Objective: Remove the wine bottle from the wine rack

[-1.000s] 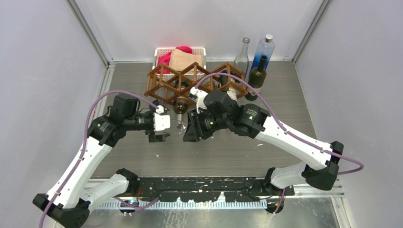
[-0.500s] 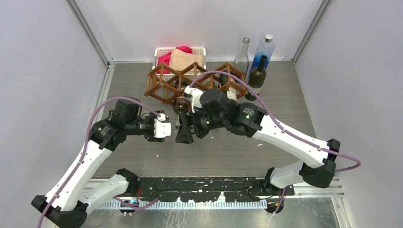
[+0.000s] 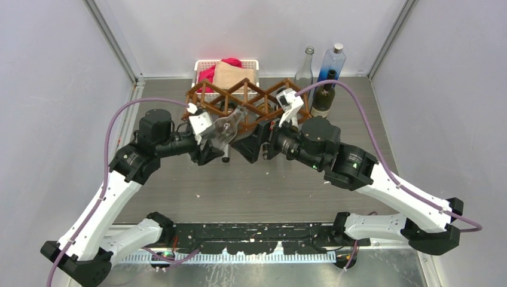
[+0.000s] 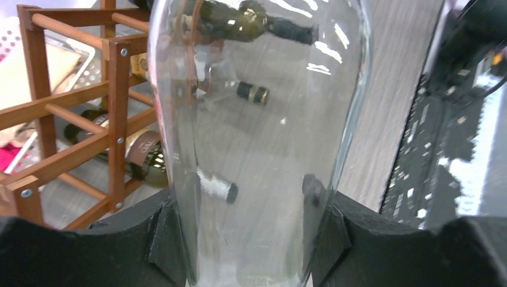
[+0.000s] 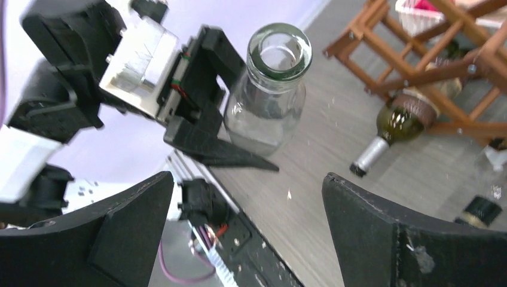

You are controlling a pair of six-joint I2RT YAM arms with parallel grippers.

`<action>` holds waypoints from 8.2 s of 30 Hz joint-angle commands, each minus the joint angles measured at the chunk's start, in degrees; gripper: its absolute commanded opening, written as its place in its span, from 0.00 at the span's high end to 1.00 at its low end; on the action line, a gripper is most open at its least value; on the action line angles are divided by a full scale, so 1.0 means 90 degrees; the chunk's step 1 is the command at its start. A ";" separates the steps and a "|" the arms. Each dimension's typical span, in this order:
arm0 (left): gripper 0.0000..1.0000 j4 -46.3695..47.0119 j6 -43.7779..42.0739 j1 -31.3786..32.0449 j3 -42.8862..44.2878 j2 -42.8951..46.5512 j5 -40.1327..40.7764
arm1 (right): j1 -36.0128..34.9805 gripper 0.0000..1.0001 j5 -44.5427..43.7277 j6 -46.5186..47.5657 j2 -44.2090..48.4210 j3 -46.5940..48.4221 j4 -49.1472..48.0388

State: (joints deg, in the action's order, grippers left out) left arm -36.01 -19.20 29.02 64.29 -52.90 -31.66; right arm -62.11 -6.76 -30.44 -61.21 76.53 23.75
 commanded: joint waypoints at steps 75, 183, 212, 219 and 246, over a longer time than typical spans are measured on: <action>0.00 -0.1964 0.1228 -0.0304 0.2937 -0.1593 0.1921 | 0.3922 0.99 -0.3643 0.1213 -0.0528 0.1004 0.1814; 0.00 -0.1753 0.1050 -0.0363 0.2855 -0.1291 0.1573 | 0.4307 0.00 0.0867 -0.0327 -0.2086 -0.0864 0.0599; 0.00 -0.1576 0.1044 -0.0363 0.2559 -0.1079 0.1389 | 0.4316 0.39 0.0643 -0.0165 -0.2038 -0.1760 -0.0840; 0.00 -0.1263 0.0916 -0.0363 0.2030 -0.0826 0.1449 | 0.4304 0.84 0.1353 -0.0548 -0.1329 -0.2271 -0.0894; 0.01 -0.0472 -0.1327 -0.0345 0.0587 -0.0611 0.0540 | 0.4289 0.99 0.2639 -0.1266 0.2538 -0.3673 0.0537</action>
State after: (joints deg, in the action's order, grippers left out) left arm -43.51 -24.84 26.06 69.71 -58.26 -22.96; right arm -23.31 13.17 -41.01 -40.88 40.12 34.17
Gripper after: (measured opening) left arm 0.994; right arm 0.824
